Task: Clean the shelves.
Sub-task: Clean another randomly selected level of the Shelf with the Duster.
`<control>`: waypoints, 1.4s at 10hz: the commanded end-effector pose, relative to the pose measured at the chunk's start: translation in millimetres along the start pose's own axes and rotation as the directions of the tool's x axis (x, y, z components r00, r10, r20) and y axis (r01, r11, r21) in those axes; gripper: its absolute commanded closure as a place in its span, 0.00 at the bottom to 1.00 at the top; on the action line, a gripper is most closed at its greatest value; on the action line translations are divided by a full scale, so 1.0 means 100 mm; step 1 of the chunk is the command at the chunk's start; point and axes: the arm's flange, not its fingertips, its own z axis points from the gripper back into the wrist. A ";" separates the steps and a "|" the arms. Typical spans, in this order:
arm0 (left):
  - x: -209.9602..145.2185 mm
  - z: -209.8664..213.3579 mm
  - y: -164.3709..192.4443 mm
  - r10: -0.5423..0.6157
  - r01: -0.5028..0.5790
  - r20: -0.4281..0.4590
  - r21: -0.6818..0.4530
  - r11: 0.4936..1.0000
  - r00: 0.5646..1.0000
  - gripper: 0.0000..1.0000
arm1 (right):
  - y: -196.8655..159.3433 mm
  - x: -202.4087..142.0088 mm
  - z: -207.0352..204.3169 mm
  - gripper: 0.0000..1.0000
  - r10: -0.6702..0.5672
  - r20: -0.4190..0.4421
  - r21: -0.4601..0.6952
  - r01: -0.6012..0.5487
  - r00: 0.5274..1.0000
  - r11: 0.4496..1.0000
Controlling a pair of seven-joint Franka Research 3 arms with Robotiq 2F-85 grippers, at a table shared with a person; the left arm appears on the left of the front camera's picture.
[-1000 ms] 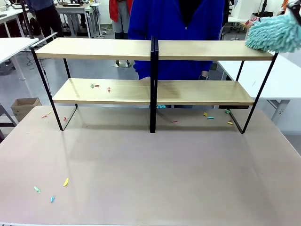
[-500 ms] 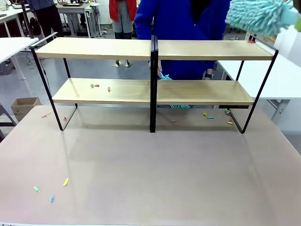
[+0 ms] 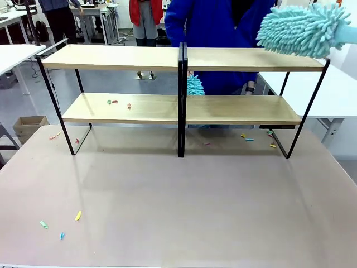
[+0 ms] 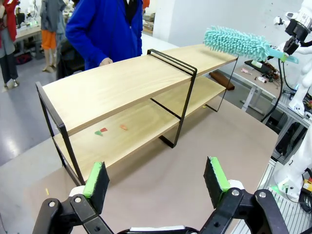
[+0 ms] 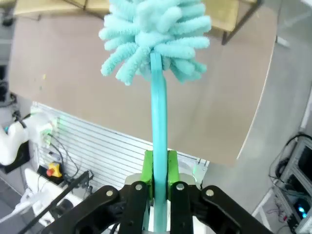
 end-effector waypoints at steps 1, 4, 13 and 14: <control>0.00 -0.01 0.00 0.002 -0.002 0.002 -0.007 1.000 1.000 0.00 | -0.09 -0.32 0.22 0.87 0.187 0.016 0.136 -0.188 0.982 0.973; 0.00 -0.01 0.00 0.002 -0.002 0.002 -0.007 1.000 1.000 0.00 | -0.37 -1.17 0.83 0.87 0.426 0.227 0.206 -0.470 0.876 0.858; 0.00 -0.01 0.00 0.002 -0.002 0.002 -0.007 1.000 1.000 0.00 | -0.69 -1.83 1.29 0.87 0.475 0.458 0.086 -0.569 0.751 0.818; 0.00 -0.01 0.00 0.002 -0.002 0.002 -0.007 1.000 1.000 0.00 | -0.45 -1.70 1.21 0.87 0.484 0.368 0.030 -0.530 0.794 0.847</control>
